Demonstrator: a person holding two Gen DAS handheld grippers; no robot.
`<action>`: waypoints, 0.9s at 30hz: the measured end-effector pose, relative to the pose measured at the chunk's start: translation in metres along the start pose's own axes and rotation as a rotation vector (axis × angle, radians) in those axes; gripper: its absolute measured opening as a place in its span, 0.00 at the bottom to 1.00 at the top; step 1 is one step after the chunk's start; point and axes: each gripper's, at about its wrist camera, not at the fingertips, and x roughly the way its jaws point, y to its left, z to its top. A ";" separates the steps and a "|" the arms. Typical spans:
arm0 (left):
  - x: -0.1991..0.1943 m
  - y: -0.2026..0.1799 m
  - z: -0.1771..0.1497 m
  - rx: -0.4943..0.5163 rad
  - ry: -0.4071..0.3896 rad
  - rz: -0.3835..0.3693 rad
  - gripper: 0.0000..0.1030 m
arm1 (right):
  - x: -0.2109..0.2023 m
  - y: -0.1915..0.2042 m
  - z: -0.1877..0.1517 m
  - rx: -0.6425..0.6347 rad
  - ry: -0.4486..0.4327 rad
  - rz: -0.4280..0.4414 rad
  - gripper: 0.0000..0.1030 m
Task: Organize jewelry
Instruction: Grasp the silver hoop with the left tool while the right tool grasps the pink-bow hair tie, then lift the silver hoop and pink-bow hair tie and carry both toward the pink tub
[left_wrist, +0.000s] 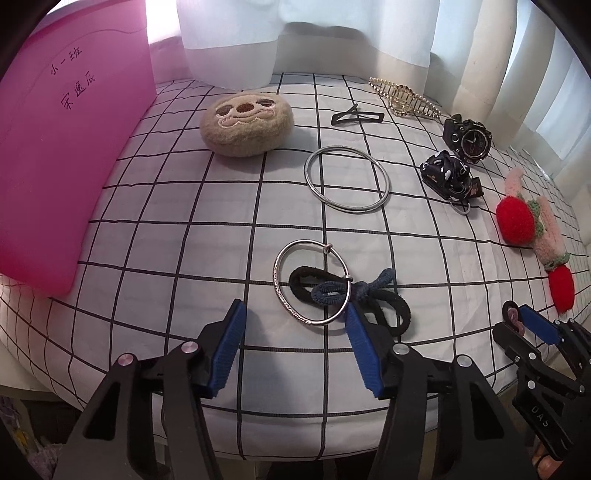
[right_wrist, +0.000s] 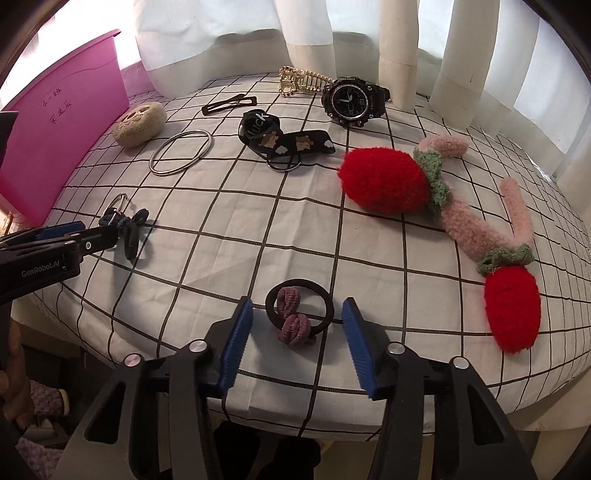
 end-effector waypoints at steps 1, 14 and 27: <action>-0.001 0.001 0.000 -0.003 0.001 -0.008 0.42 | -0.001 0.000 0.000 -0.003 0.000 0.002 0.25; -0.023 0.000 0.004 -0.017 -0.045 -0.075 0.08 | -0.008 -0.012 0.001 0.053 -0.011 0.058 0.18; -0.014 -0.007 -0.002 0.044 -0.028 -0.063 0.08 | -0.006 -0.010 -0.003 0.040 0.006 0.073 0.18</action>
